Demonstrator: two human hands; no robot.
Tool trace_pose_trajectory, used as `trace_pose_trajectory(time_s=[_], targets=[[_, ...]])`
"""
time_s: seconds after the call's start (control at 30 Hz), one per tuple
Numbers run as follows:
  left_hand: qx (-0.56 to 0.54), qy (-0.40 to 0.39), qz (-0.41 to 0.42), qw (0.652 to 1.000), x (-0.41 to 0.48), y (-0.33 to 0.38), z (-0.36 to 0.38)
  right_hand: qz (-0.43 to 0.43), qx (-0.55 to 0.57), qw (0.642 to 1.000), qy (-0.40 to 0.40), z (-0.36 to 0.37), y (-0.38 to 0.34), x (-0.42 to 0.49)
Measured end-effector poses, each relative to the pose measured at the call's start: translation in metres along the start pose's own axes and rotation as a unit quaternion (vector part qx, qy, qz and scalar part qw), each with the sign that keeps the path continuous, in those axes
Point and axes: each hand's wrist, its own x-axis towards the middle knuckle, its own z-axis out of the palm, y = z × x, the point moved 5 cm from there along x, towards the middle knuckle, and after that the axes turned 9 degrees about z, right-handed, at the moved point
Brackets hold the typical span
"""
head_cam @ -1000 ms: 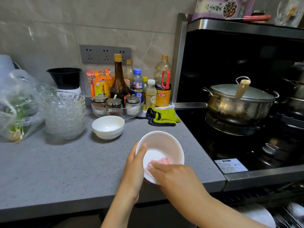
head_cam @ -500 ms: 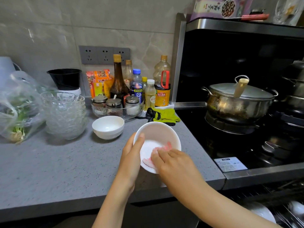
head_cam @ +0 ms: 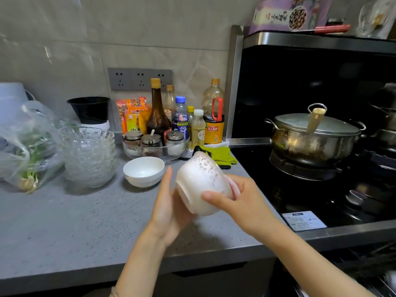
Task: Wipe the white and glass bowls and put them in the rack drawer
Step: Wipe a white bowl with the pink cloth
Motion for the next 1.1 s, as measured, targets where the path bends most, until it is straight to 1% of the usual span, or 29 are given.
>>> trace_pose_trajectory(time_s=[0.07, 0.13, 0.23, 0.4, 0.47, 0.57, 0.73, 0.83, 0.9, 0.97, 1.03, 1.07, 1.1], targets=[[-0.060, -0.004, -0.016, 0.998, 0.001, -0.006, 0.008, 0.033, 0.070, 0.997, -0.001, -0.003, 0.002, 0.004], [-0.081, 0.010, 0.003, 0.997, 0.003, -0.009, 0.010, 0.055, 0.099, 0.994, 0.005, -0.006, 0.007, 0.008], [-0.077, 0.010, 0.029, 0.997, 0.003, -0.009, 0.009, 0.073, 0.107, 0.991, 0.028, -0.016, 0.011, 0.013], [-0.078, -0.022, 0.036, 0.996, -0.001, -0.008, 0.008, 0.077, 0.098, 0.989, 0.075, -0.033, 0.015, 0.019], [-0.103, -0.032, 0.043, 0.993, -0.001, -0.006, 0.007, 0.099, 0.087, 0.988, 0.083, -0.037, 0.019, 0.019], [-0.154, -0.055, 0.065, 0.984, 0.002, -0.004, 0.007, 0.130, 0.084, 0.985, 0.071, -0.037, 0.025, 0.018], [-0.173, -0.003, 0.106, 0.979, -0.004, 0.010, 0.013, 0.142, 0.103, 0.982, 0.068, -0.038, 0.034, 0.017], [-0.162, 0.031, 0.125, 0.978, -0.004, 0.015, 0.016, 0.141, 0.153, 0.975, 0.079, -0.039, 0.032, 0.014], [-0.140, 0.041, 0.135, 0.980, -0.005, 0.017, 0.017, 0.114, 0.174, 0.972, 0.108, -0.043, 0.028, 0.015], [-0.105, 0.056, 0.145, 0.982, -0.006, 0.017, 0.018, 0.051, 0.136, 0.978, 0.147, -0.045, 0.017, 0.016], [-0.082, 0.079, 0.146, 0.983, -0.006, 0.013, 0.018, -0.060, 0.050, 0.984, 0.159, -0.033, -0.002, 0.010], [-0.074, 0.080, 0.145, 0.983, -0.007, 0.011, 0.020, -0.121, -0.012, 0.982, 0.148, -0.024, -0.008, 0.007], [-0.071, 0.073, 0.144, 0.984, -0.007, 0.009, 0.023, -0.180, -0.107, 0.969, 0.131, -0.012, -0.011, 0.005]])
